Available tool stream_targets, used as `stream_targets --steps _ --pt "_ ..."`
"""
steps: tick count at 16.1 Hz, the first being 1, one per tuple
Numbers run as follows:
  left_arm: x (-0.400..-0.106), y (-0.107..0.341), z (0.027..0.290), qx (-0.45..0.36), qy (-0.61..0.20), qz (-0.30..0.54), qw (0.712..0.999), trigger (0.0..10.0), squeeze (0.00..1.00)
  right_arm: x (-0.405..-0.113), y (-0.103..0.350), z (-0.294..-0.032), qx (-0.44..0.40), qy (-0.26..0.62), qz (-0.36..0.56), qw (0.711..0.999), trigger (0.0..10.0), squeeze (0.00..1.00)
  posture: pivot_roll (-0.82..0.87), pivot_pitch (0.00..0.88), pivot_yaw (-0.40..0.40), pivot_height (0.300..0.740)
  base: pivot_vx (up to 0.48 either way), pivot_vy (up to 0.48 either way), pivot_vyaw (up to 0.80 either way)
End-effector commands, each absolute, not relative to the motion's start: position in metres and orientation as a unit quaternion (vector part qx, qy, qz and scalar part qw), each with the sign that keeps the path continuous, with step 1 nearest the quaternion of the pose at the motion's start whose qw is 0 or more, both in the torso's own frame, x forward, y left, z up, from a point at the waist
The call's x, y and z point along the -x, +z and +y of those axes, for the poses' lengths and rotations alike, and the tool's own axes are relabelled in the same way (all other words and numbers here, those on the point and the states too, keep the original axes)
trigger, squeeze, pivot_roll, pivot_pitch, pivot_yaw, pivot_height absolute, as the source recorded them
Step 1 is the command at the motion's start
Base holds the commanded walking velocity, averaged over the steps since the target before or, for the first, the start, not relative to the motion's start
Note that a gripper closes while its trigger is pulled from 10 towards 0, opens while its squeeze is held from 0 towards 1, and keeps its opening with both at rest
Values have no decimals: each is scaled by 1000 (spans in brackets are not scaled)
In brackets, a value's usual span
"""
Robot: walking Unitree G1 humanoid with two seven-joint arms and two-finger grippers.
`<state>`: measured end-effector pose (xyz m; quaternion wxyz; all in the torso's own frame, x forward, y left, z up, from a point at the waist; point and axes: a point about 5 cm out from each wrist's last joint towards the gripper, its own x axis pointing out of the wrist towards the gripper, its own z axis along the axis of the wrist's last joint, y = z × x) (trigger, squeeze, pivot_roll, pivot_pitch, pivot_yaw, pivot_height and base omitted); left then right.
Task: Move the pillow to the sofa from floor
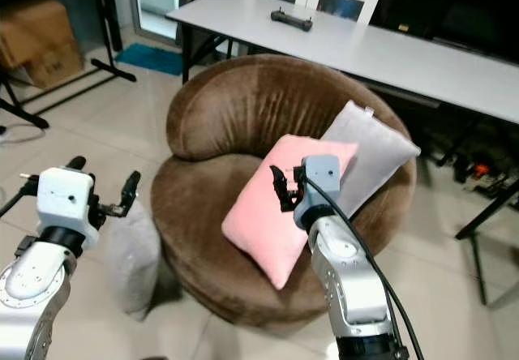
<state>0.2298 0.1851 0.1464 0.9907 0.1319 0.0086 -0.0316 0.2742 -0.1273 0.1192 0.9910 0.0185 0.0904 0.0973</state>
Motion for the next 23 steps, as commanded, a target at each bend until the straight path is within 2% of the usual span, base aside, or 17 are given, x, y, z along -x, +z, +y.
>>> stream_targets --steps 1,3,15,23 --pt "-230 147 179 -130 -41 7 991 10000 0 -275 118 -132 -7 93 99 991 10000 0 141 0 -123 740 0 341 0" --pt "-230 146 180 -130 -40 7 991 10000 0 -275 117 -133 -19 86 103 991 10000 0 141 0 -123 740 0 399 0" --pt "-237 150 188 -132 -32 9 991 10000 0 -271 112 -138 -40 67 114 990 10000 0 135 0 -91 740 0 447 -760" --pt "-238 151 189 -132 -31 11 991 10000 0 -270 112 -142 -45 64 111 991 10000 0 140 0 -96 740 0 453 0"
